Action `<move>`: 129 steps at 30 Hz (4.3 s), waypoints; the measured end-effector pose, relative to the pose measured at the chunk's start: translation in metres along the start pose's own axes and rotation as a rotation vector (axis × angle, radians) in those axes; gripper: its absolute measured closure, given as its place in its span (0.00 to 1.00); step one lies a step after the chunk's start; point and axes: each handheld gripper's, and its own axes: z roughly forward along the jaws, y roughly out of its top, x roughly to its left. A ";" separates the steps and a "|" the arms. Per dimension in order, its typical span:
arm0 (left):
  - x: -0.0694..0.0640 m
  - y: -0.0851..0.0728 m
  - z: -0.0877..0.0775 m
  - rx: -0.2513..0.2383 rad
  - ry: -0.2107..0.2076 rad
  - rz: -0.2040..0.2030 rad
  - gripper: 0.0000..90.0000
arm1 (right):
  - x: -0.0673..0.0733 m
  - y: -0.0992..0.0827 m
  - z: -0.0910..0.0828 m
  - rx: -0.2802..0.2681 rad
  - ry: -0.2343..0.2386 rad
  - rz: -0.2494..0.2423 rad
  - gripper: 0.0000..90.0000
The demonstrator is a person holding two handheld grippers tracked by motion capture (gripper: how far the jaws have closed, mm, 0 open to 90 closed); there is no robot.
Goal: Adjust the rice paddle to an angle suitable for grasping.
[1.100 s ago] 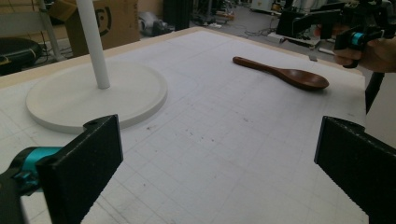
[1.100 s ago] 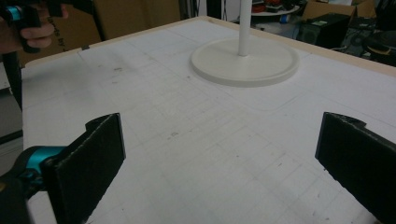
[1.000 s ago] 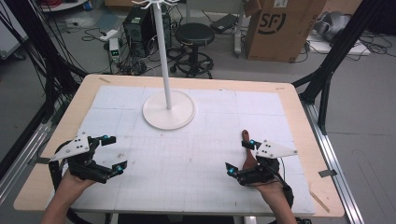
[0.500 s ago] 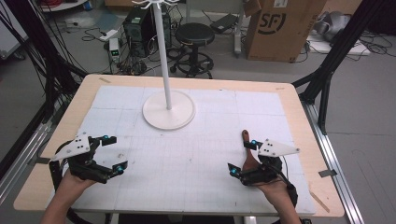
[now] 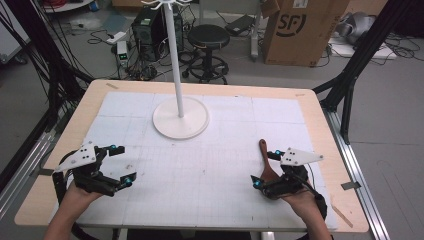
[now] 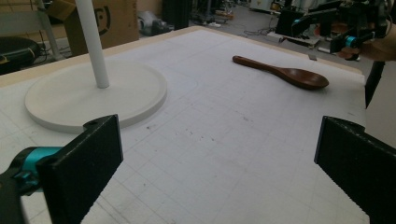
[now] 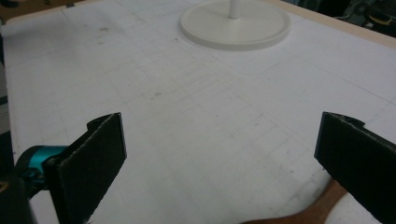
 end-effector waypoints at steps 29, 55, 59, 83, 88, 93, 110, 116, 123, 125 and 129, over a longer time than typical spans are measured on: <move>-0.001 0.000 0.002 0.011 -0.001 0.002 0.02 | -0.054 0.020 -0.011 0.250 -0.034 -0.021 0.30; -0.004 0.000 0.001 -0.001 -0.011 0.021 0.02 | -0.082 0.023 0.017 0.517 -0.148 -0.014 0.74; -0.004 0.000 0.001 0.004 -0.009 0.024 0.02 | -0.082 0.026 0.022 0.556 -0.156 -0.019 0.89; -0.004 -0.001 0.003 0.013 -0.012 0.026 0.02 | -0.093 0.024 0.054 0.696 -0.221 0.005 0.99; -0.004 -0.001 0.003 0.014 -0.012 0.028 0.02 | -0.097 0.025 0.060 0.697 -0.244 0.029 0.99; -0.004 -0.001 0.003 0.018 -0.012 0.029 0.02 | -0.104 0.022 0.067 0.717 -0.258 0.067 0.99; -0.003 -0.002 0.003 0.017 -0.009 0.018 0.02 | -0.099 0.024 0.085 0.707 -0.198 0.084 0.99; -0.002 -0.001 0.003 0.017 -0.009 0.020 0.02 | -0.086 0.030 0.093 0.709 -0.161 0.034 0.99; -0.002 -0.001 0.002 0.016 -0.009 0.020 0.02 | -0.066 0.039 0.105 0.701 -0.091 -0.011 0.99; -0.002 -0.001 0.002 0.017 -0.009 0.020 0.02 | -0.060 0.041 0.108 0.698 -0.072 -0.019 0.99; -0.002 -0.001 0.002 0.016 -0.008 0.018 0.02 | -0.053 0.043 0.112 0.696 -0.043 -0.039 0.99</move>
